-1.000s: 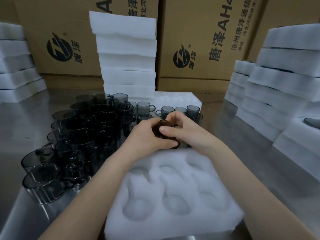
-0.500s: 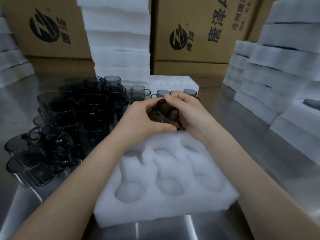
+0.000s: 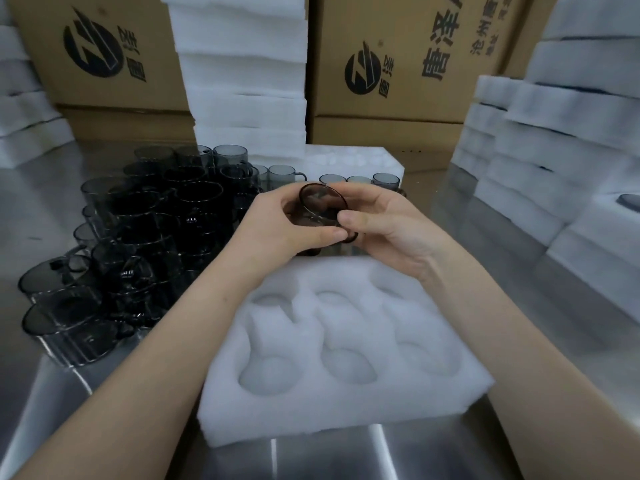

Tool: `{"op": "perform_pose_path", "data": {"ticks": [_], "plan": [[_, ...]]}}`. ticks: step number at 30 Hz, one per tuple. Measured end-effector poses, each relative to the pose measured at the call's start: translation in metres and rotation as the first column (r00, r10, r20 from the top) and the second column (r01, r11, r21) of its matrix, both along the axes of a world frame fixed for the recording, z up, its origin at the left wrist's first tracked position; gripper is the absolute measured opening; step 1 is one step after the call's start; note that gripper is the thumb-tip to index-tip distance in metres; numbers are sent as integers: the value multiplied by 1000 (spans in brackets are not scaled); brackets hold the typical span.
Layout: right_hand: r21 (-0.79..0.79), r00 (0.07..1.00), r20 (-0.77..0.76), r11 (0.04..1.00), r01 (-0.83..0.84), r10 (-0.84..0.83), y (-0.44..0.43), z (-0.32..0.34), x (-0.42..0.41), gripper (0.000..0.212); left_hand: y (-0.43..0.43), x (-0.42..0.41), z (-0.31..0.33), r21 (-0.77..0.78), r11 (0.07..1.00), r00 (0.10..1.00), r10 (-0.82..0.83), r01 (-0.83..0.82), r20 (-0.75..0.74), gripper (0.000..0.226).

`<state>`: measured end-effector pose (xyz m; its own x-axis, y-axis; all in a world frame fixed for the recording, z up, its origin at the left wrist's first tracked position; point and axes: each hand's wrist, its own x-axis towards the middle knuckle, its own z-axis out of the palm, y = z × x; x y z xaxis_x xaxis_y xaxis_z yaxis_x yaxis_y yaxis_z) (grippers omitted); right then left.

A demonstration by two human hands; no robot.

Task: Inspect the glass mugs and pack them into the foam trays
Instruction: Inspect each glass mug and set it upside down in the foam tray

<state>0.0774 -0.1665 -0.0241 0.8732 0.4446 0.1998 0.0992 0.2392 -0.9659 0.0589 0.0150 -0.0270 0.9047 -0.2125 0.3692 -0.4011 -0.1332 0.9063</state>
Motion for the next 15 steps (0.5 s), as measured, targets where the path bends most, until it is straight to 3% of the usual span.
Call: {"op": "perform_pose_path", "data": {"ticks": [8, 12, 15], "plan": [[-355, 959, 194, 897, 264, -205, 12, 1, -7, 45, -6, -4, -1, 252, 960, 990, 95, -119, 103, 49], [-341, 912, 272, 856, 389, -306, 17, 3, -7, 37, -7, -8, 1, 275, 954, 985, 81, -121, 153, 64], [-269, 880, 277, 849, 455, -384, 17, 4, -6, 32, -10, -9, 0, 285, 951, 981, 76, -125, 176, 58]]}}
